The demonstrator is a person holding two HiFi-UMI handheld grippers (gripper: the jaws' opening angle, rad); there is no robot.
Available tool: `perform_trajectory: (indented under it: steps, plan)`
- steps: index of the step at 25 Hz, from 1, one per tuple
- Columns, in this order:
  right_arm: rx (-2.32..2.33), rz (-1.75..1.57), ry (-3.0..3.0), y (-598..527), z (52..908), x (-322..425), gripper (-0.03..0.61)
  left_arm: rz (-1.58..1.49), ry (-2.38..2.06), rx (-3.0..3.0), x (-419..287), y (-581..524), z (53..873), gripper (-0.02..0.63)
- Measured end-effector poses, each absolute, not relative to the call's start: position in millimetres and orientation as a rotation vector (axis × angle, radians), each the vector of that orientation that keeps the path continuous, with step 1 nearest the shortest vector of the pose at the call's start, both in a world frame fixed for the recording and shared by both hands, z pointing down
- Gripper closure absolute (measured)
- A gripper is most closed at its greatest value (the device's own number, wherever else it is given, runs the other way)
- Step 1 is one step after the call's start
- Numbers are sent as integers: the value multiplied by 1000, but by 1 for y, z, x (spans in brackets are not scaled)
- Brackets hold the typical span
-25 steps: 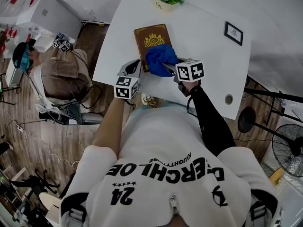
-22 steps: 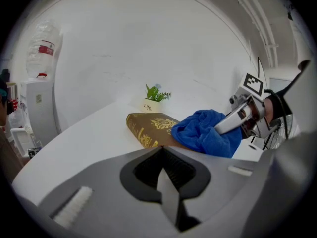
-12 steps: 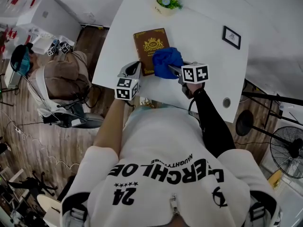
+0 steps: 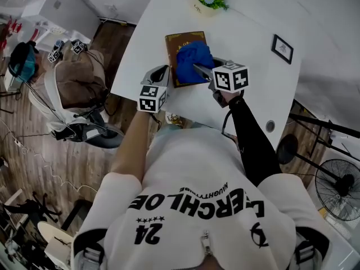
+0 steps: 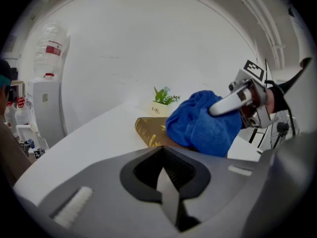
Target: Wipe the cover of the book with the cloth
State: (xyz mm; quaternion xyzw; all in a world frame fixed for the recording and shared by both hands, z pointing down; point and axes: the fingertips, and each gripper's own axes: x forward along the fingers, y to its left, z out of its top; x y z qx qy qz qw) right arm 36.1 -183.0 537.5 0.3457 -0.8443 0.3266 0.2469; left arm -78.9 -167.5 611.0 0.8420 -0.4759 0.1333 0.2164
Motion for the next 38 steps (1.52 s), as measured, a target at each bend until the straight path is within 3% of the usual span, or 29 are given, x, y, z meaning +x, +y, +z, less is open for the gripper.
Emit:
perform_trajectory:
  steps: [12, 21, 38]
  plan:
    - [773, 785, -2270, -251, 549, -53, 370, 346, -1351, 2319, -100, -186, 612, 558]
    - [783, 731, -2150, -256, 582, -62, 370, 310, -1331, 2300, -107, -185, 607, 558]
    - [1023, 831, -2091, -271, 581, 42, 370, 347, -1318, 2308, -107, -189, 609, 558]
